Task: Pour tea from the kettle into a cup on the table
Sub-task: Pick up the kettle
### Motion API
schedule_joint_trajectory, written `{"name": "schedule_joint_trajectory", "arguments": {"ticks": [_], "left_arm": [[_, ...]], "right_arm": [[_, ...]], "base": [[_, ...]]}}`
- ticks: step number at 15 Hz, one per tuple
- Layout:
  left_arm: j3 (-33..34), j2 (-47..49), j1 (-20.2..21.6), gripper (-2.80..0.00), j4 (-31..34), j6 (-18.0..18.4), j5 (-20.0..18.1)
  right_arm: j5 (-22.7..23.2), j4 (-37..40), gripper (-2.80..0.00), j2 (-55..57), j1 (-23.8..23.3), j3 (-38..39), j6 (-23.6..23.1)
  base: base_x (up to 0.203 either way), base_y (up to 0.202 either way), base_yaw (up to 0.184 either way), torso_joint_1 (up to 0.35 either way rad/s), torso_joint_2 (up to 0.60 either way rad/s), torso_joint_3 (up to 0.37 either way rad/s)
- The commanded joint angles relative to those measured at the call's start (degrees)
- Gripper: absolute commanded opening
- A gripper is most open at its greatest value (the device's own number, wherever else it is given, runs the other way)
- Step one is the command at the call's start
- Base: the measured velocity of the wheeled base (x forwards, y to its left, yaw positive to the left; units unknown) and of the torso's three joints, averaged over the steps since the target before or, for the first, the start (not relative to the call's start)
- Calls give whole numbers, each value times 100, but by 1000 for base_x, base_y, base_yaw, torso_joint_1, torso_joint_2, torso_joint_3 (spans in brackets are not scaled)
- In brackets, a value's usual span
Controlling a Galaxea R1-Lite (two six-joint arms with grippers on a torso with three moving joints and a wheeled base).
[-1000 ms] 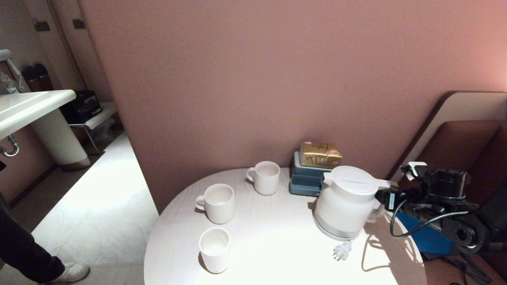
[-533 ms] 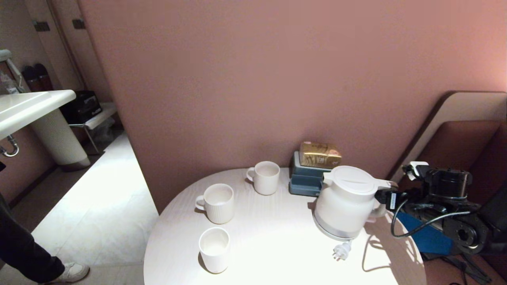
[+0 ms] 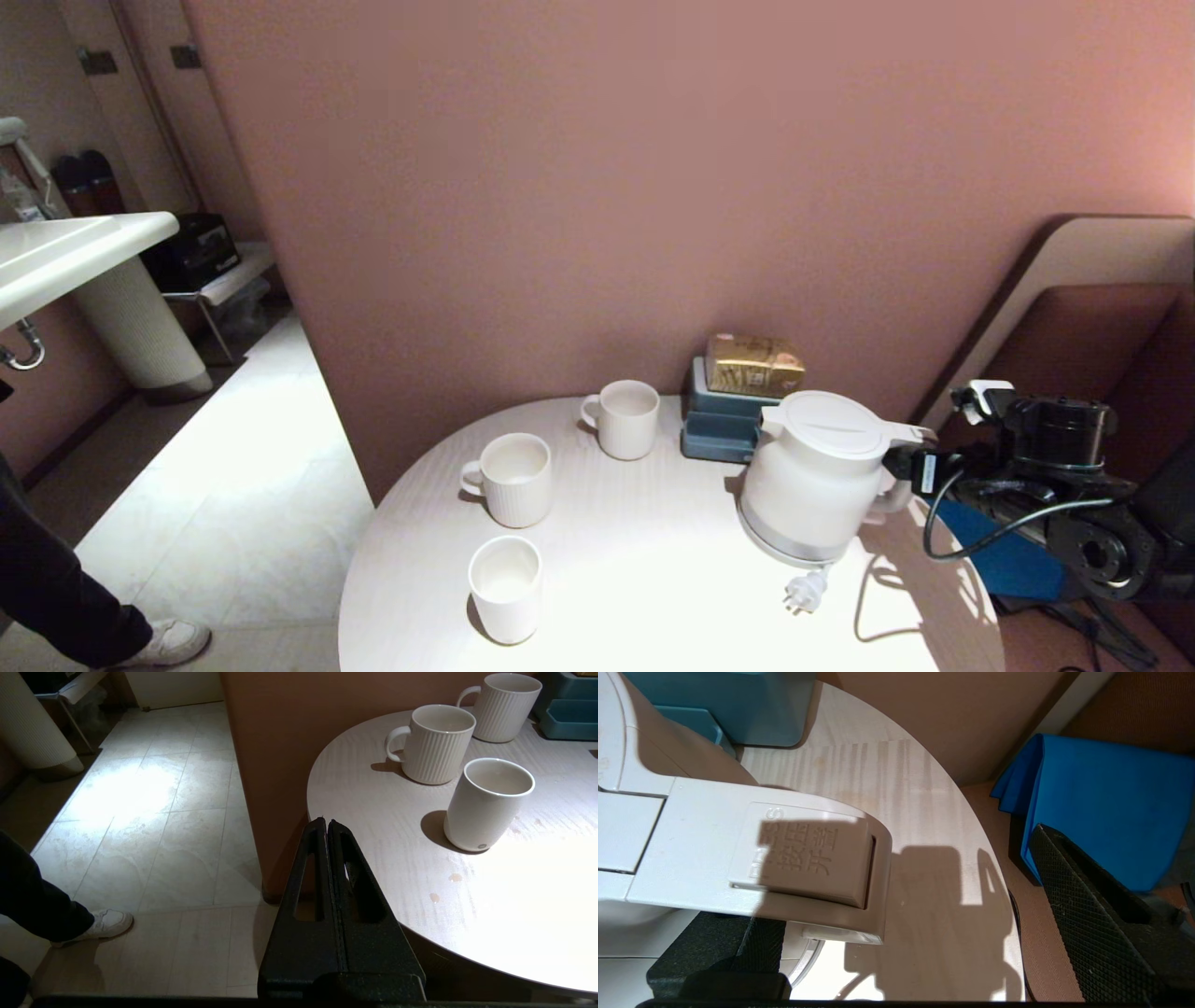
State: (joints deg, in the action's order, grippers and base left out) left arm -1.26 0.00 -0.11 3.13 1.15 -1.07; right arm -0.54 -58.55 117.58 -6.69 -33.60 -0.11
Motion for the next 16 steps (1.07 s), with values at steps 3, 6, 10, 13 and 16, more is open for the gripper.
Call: {"name": "schedule_joint_trajectory", "arguments": {"ticks": [3, 6, 10, 13, 16], "left_arm": [[3, 9, 2, -280, 3, 0, -7], [3, 9, 2, -280, 3, 0, 2], [3, 9, 2, -280, 3, 0, -7], [3, 9, 2, -280, 3, 0, -7], [1, 9, 2, -280, 3, 0, -5]], "right_arm": [[1, -33, 0, 20, 1, -45, -15], [1, -33, -280, 28, 1, -59, -15], [7, -33, -280, 28, 1, -68, -20], [18, -33, -280, 37, 46, -67, -33], [45, -42, -280, 63, 116, -68, -156]], "base": [[0, 0, 0, 0, 0, 0], [0, 0, 0, 0, 0, 0], [0, 0, 0, 0, 0, 0], [0, 0, 0, 0, 0, 0], [0, 0, 0, 0, 0, 0]]}}
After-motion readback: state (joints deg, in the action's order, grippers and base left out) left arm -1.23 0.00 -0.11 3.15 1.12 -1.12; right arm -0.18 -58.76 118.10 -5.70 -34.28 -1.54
